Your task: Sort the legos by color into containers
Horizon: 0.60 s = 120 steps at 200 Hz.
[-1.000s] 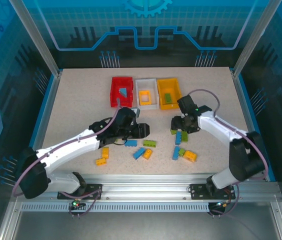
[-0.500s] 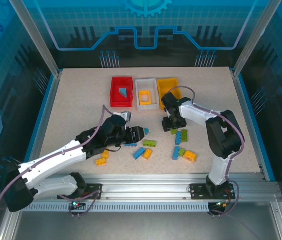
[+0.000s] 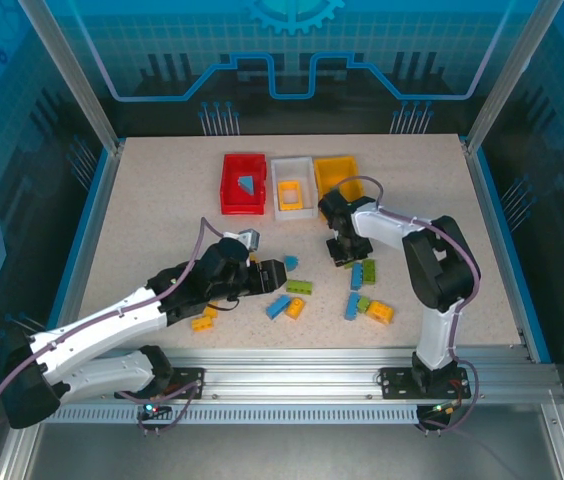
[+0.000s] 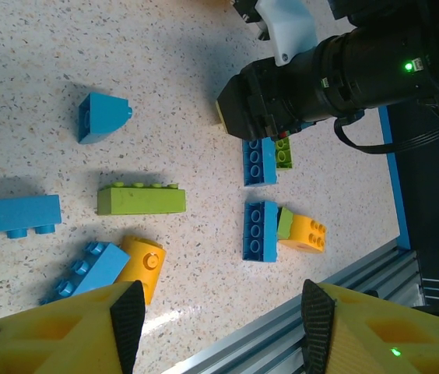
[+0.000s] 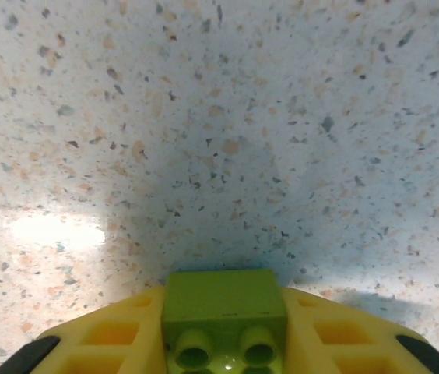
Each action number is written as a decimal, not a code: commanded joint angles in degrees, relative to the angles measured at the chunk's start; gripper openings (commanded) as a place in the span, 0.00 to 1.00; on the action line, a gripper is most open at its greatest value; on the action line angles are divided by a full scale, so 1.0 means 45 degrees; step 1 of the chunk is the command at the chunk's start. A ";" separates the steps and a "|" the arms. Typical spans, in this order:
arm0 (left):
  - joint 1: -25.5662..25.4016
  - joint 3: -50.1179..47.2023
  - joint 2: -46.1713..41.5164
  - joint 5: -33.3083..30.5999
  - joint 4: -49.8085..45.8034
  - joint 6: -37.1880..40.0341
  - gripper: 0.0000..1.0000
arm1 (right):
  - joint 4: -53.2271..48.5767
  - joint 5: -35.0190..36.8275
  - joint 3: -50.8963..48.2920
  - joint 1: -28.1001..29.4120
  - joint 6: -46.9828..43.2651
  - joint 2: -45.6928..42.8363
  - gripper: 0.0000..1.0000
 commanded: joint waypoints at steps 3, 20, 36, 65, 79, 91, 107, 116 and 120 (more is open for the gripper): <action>-0.0075 0.0675 0.0382 -0.0410 -0.0099 0.0409 0.61 | 0.0251 0.0971 0.0123 0.0096 0.0371 -0.1554 0.32; 0.0128 0.1562 0.1049 -0.0532 -0.0303 0.0807 0.65 | 0.0476 0.1092 0.0676 -0.0271 0.0452 -0.2175 0.30; 0.0814 0.2454 0.1833 0.0113 -0.0137 0.1128 0.66 | 0.0638 0.0827 0.1586 -0.0717 0.0401 -0.2043 0.30; 0.2111 0.4143 0.3256 0.1125 0.0129 0.1811 0.67 | 0.0997 0.0274 0.3665 -0.1238 0.0244 -0.0618 0.30; 0.2544 0.5040 0.3989 0.1368 0.0083 0.2160 0.67 | 0.1032 0.0261 0.4789 -0.1410 0.0248 0.0271 0.30; 0.2843 0.5640 0.4548 0.1580 0.0085 0.2340 0.66 | 0.0853 0.0319 0.5942 -0.1585 0.0296 0.1149 0.30; 0.3096 0.6235 0.5060 0.1777 0.0098 0.2444 0.66 | 0.0365 0.0675 0.7502 -0.1768 0.0355 0.2305 0.30; 0.3146 0.6443 0.5268 0.1837 0.0133 0.2483 0.66 | -0.0069 0.0944 0.8359 -0.1824 0.0388 0.2956 0.30; 0.3145 0.6523 0.5338 0.1862 0.0140 0.2502 0.66 | -0.0277 0.1088 0.8762 -0.1849 0.0412 0.3230 0.31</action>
